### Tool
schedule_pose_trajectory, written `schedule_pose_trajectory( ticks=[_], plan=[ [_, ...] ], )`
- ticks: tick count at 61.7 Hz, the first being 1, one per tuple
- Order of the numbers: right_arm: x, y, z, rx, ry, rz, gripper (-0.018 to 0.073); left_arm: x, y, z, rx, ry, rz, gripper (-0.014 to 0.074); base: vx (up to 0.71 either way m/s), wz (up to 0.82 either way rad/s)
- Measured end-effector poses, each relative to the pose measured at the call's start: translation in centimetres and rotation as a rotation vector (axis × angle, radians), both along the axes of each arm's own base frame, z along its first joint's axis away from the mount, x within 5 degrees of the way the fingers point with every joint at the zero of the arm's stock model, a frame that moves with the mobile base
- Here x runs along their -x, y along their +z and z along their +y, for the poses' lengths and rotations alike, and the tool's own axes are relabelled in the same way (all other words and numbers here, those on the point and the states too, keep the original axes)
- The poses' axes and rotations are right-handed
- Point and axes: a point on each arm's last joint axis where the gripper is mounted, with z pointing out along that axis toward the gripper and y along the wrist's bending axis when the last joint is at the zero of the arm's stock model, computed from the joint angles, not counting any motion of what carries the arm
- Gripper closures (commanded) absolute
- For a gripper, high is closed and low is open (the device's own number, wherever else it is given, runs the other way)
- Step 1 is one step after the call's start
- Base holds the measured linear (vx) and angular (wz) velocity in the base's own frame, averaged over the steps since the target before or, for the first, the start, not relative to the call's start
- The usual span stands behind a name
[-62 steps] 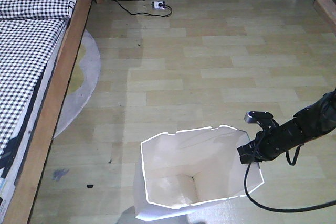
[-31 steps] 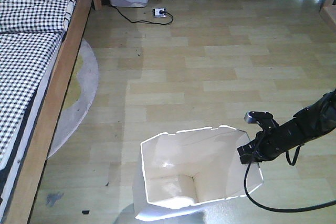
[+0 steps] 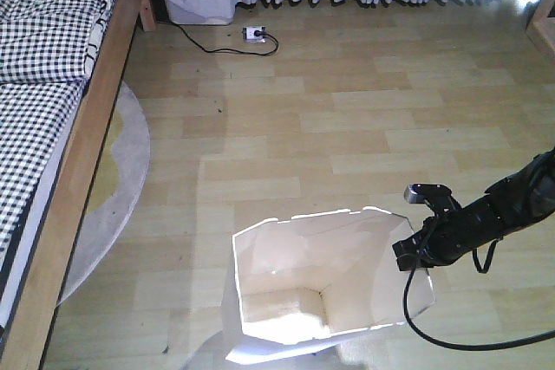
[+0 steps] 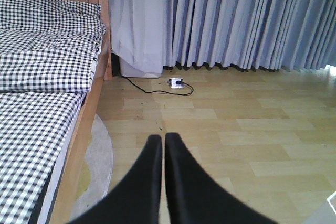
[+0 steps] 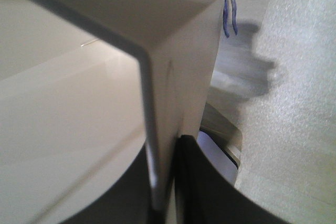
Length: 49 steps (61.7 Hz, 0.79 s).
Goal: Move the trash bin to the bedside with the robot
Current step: 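Drive along the bed holding the bin with the right gripper, then drive toward the curtains beside the bed end carrying the bin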
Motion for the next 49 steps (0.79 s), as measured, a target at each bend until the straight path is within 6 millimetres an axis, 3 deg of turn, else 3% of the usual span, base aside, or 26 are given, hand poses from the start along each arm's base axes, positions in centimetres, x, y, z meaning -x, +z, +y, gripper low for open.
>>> schedule_pose_trajectory(
  ticks=[49],
  plan=[
    [0.00, 0.00, 0.00, 0.000, 0.001, 0.000, 0.0564, 0.00, 0.00, 0.00, 0.000, 0.000, 0.000, 0.0602, 0.21, 0.02]
  ],
)
